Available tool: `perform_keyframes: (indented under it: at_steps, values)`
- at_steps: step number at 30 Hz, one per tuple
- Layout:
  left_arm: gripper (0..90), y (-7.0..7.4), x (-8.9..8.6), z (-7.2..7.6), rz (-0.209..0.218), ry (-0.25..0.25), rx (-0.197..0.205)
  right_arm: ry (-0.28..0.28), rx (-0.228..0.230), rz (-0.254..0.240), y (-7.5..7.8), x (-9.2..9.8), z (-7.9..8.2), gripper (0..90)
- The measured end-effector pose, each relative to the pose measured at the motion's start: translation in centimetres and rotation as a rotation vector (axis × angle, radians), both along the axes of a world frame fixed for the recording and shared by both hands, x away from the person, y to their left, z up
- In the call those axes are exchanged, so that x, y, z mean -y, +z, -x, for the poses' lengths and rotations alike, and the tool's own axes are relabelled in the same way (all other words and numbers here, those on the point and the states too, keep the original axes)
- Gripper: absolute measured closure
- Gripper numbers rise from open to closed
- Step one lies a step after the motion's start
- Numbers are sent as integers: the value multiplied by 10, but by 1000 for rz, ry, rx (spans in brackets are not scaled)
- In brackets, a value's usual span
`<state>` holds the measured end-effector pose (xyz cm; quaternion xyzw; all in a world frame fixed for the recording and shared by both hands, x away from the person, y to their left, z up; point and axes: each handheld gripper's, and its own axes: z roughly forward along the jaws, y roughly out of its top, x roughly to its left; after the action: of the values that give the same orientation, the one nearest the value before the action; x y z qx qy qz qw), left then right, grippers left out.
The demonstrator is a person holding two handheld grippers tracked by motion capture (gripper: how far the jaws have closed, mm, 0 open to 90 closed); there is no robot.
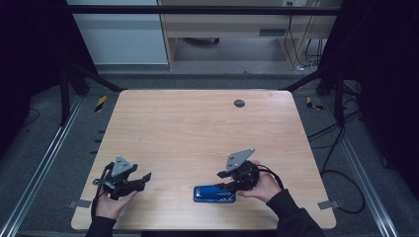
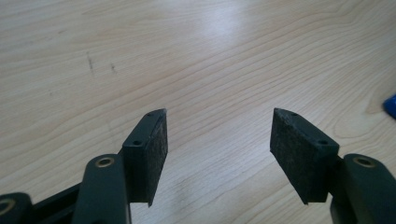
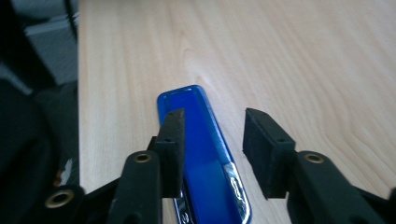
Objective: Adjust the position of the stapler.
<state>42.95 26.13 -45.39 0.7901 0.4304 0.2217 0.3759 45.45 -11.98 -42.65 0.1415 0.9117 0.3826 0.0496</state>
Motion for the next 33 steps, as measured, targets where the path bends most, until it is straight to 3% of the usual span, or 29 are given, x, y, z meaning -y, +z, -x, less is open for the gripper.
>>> perform_keyframes:
  at_steps: [4,9,13,18,19,22,27,33]
  values:
    - [375,8,8,1,-11,-40,14,-104,36,-65,0,17,6,637]
    - [375,20,19,1,-8,-87,34,-180,66,-79,-2,34,14,618]
    - [377,29,28,0,-16,-126,42,-225,50,-125,-2,48,23,632]
    - [377,39,43,-4,-30,-166,43,-274,58,-115,-8,60,35,624]
    - [376,40,47,-5,-36,-175,44,-294,79,-117,-10,62,37,664]
    - [375,45,60,-7,-46,-202,47,-268,-35,-168,-13,70,35,703]
    - [373,50,80,-9,-63,-250,49,-339,5,-163,-14,78,46,762]
    - [407,60,103,-12,-105,-321,39,-375,-5,-183,-21,86,55,847]
